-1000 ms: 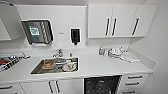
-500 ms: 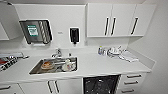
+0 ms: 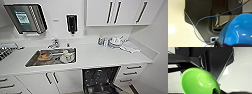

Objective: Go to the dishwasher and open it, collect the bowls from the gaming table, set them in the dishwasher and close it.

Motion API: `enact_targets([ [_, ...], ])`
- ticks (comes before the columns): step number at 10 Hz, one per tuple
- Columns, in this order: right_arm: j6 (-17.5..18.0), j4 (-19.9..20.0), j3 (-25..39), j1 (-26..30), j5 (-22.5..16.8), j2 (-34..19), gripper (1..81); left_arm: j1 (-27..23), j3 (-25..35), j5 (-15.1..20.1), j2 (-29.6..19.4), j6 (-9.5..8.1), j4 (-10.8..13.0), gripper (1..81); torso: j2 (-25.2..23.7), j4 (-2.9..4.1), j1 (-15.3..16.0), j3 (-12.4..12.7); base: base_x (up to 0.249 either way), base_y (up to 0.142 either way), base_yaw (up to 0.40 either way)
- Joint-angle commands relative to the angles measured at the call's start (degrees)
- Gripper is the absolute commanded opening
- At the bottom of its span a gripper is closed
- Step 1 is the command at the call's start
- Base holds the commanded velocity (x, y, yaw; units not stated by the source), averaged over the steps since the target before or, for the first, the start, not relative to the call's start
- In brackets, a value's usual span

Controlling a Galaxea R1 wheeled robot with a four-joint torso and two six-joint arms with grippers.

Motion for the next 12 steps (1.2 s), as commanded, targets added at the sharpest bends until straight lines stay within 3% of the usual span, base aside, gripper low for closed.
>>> enact_targets([
  [1, 0.06, 0.22, 0.40, 1.05, -3.75, -0.97, 1.0, -3.27, 9.72, 4.79, -6.47, -0.29, 0.41, 1.0, 0.00, 0.00, 0.00, -5.21, 0.000, 0.000, 0.000],
  [2, 0.06, 0.31, 0.40, 1.05, -3.67, -1.05, 1.0, -3.36, 10.94, 4.61, -7.77, -0.20, 0.41, 1.0, 0.02, 0.00, 0.00, -7.29, 0.000, 0.000, 0.000],
  [3, 0.06, 0.31, 0.40, 1.22, -3.75, -1.05, 1.0, -3.45, 12.45, 5.05, -9.02, -0.02, 0.58, 1.0, 0.05, 0.00, 0.02, -3.85, 0.000, 0.000, 0.000],
  [5, 0.15, 0.40, 0.31, 1.32, -3.75, -1.05, 1.0, -2.13, 18.84, 4.35, -14.61, 0.06, 1.63, 1.0, 0.07, 0.00, 0.05, -6.27, 0.000, 0.000, 0.000],
  [6, 0.15, 0.40, 0.31, 1.32, -3.75, -1.14, 1.0, -1.69, 19.65, 2.09, -17.34, -0.02, 1.11, 1.0, 0.07, 0.00, 0.05, -6.78, 0.000, 0.000, 0.000],
  [10, 0.15, 0.31, 0.49, 1.32, -3.75, -1.41, 1.0, -2.48, 27.21, -1.54, -28.35, -0.90, 0.41, 1.0, 0.09, 0.00, 0.05, -6.82, 0.000, 0.000, 0.000],
  [12, 0.15, 0.31, 0.49, 1.40, -3.75, -1.49, 1.0, -6.77, 32.40, -1.80, -33.36, -1.34, -1.00, 1.0, 0.09, 0.00, 0.06, -6.82, 0.000, 0.000, 0.000],
])
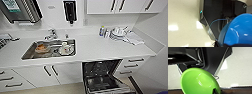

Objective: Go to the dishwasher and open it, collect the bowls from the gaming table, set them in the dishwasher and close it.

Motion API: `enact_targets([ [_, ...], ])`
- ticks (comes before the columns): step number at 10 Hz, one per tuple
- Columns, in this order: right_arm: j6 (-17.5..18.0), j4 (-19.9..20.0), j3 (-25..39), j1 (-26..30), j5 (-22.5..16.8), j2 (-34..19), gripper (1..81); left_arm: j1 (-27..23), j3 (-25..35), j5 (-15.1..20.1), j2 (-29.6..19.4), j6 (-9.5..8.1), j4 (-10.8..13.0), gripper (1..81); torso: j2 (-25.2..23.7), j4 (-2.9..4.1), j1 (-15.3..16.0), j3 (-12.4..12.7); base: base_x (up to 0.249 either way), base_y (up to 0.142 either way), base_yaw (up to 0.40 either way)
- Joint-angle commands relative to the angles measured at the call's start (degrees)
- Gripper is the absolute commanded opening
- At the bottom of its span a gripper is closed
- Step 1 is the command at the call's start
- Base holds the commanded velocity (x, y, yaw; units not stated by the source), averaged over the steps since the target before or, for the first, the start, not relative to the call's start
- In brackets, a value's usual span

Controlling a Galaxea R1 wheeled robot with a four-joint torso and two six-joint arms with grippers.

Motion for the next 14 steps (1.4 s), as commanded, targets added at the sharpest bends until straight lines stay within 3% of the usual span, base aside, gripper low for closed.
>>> enact_targets([
  [1, 0.04, 0.07, 0.41, 0.05, -4.29, -0.95, 1.0, -7.55, 8.36, 3.29, -7.49, -0.72, -1.78, 1.0, 0.00, 0.00, 0.00, 0.00, 0.000, 0.000, 0.000],
  [2, 0.04, 0.07, 0.49, 0.22, -4.29, -0.95, 1.0, -10.73, 9.71, 5.51, -7.05, -0.73, -1.87, 1.0, 0.00, 0.00, 0.00, 0.00, 0.000, 0.000, 0.000],
  [4, 0.04, 0.07, 0.49, 0.32, -4.29, -0.95, 1.0, -16.25, 11.35, 5.95, -6.42, -0.65, -1.43, 1.0, 0.02, 0.00, 0.00, -0.02, 0.000, 0.000, 0.000],
  [6, 0.13, 0.07, 0.49, 0.40, -4.29, -0.95, 1.0, -22.92, 18.37, 6.55, -9.40, -0.73, -1.33, 1.0, 0.02, 0.00, 0.02, -0.05, 0.000, 0.000, 0.000],
  [8, 0.22, 0.07, 0.58, 0.66, -4.20, -0.95, 1.0, -29.27, 23.42, 11.13, -11.62, -0.82, -1.87, 1.0, 0.05, 0.00, 0.02, -0.07, 0.000, 0.000, 0.000],
  [10, 0.22, 0.07, 0.58, 1.01, -4.38, -1.12, 1.0, -35.49, 26.85, 12.26, -12.76, -0.82, -0.99, 1.0, 0.05, 0.00, 0.02, -0.07, 0.000, 0.000, 0.000],
  [12, 0.22, 0.07, 0.58, 1.19, -4.38, -1.21, 1.0, -42.97, 26.85, 18.67, -12.07, -0.99, -1.78, 1.0, 0.07, 0.00, 0.04, -0.09, 0.000, 0.000, 0.000],
  [13, 0.22, 0.07, 0.76, 1.19, -4.29, -1.21, 1.0, -46.06, 26.67, 20.78, -10.59, -2.38, -1.78, 1.0, 0.07, 0.00, 0.06, -4.39, 0.000, 0.000, 0.000],
  [14, 0.22, -0.02, 1.11, 1.11, -4.29, -1.21, 1.0, -48.95, 26.50, 22.89, -9.00, -3.54, -1.61, 1.0, 0.07, 0.00, 0.06, -5.05, 0.000, 0.000, 0.000],
])
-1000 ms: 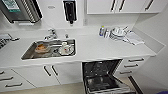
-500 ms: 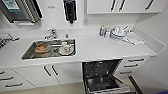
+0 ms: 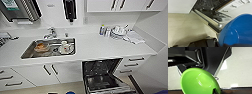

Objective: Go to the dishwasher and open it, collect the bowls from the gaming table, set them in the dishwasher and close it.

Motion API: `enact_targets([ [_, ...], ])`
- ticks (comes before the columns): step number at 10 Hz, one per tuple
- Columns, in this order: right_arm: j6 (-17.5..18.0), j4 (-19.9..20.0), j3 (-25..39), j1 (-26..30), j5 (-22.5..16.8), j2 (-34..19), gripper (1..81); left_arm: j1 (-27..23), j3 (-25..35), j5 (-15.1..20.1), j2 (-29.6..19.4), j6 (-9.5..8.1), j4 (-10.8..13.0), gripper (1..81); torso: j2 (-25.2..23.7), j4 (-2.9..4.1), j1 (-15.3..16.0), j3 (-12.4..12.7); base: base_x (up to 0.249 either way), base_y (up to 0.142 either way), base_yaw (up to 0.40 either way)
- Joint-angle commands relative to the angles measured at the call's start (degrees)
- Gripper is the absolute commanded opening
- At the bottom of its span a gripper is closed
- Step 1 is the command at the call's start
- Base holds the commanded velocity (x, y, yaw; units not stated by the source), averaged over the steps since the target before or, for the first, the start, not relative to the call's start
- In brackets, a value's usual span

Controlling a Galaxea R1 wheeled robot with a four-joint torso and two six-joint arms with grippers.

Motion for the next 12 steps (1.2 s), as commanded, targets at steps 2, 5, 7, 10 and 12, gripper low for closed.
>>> enact_targets([
  [2, 0.07, -0.11, 0.85, -0.13, -4.41, -0.79, 1.0, -15.85, -0.37, 15.08, 5.01, -4.31, -0.75, 1.0, 0.02, 0.00, 0.00, -6.19, 0.000, 0.000, 0.000],
  [5, 0.16, 0.07, 0.85, -0.13, -4.32, -0.88, 1.0, -22.19, -6.95, 20.44, 13.88, -6.51, -0.49, 1.0, 0.09, 0.00, 0.07, -5.20, 0.000, 0.000, 0.000],
  [7, 0.16, 0.16, 0.85, -0.14, -4.32, -0.88, 1.0, -24.56, -12.04, 22.73, 20.13, -6.61, -0.49, 1.0, 0.11, 0.00, 0.09, -5.61, 0.000, 0.000, 0.000],
  [10, 0.16, 0.16, 0.67, -0.13, -4.23, -1.15, 1.0, -27.90, -20.51, 25.56, 28.06, -6.61, -0.49, 1.0, 0.13, 0.00, 0.09, -5.61, 0.000, 0.000, 0.000],
  [12, 0.16, 0.16, 0.85, -0.05, -4.32, -0.79, 1.0, -29.66, -25.86, 25.81, 35.25, -6.61, -0.66, 1.0, 0.13, 0.00, 0.11, -5.64, 0.000, 0.000, 0.000],
])
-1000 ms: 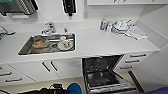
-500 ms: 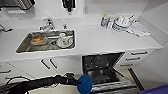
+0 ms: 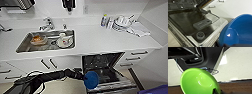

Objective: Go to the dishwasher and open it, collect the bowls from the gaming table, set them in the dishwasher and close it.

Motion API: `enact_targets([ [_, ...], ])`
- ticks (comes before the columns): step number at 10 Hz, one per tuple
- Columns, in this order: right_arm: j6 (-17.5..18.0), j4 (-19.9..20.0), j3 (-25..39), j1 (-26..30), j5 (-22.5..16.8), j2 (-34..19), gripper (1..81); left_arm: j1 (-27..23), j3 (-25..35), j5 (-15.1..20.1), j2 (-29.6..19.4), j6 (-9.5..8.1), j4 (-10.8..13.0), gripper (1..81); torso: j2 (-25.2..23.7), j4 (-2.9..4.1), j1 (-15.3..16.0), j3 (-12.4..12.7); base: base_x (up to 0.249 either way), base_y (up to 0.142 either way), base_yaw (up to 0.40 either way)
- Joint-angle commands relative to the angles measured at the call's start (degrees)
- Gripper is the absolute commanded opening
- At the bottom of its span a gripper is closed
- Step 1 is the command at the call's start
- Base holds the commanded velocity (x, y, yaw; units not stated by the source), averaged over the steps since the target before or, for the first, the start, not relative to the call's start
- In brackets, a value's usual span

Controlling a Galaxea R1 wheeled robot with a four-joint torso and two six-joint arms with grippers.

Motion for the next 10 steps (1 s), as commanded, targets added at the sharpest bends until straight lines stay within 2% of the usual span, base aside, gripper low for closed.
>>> enact_targets([
  [1, 0.11, 0.01, 0.37, -0.64, -4.53, -0.56, 1.0, -9.71, -6.62, 5.70, 9.28, -0.24, -1.15, 1.0, 0.00, 0.00, 0.00, 0.00, 0.000, 0.000, 0.000],
  [4, 0.02, -0.25, 0.11, -0.56, -4.61, 0.06, 1.0, -11.90, -12.95, 6.84, 16.66, -0.24, -1.15, 1.0, 0.00, 0.00, 0.00, 0.00, 0.000, 0.000, 0.000],
  [9, 0.02, -0.34, -0.16, -0.64, -4.61, 0.32, 1.0, -12.96, -14.00, 6.67, 20.97, -0.24, -1.32, 1.0, 0.00, 0.00, 0.00, 0.00, 0.000, 0.000, 0.000],
  [10, 0.02, -0.43, -0.24, -0.73, -4.61, 0.24, 1.0, -12.96, -14.00, 6.57, 21.40, -0.24, -1.32, 81.1, 0.00, 0.00, 0.00, 0.00, 0.000, 0.000, 0.000],
])
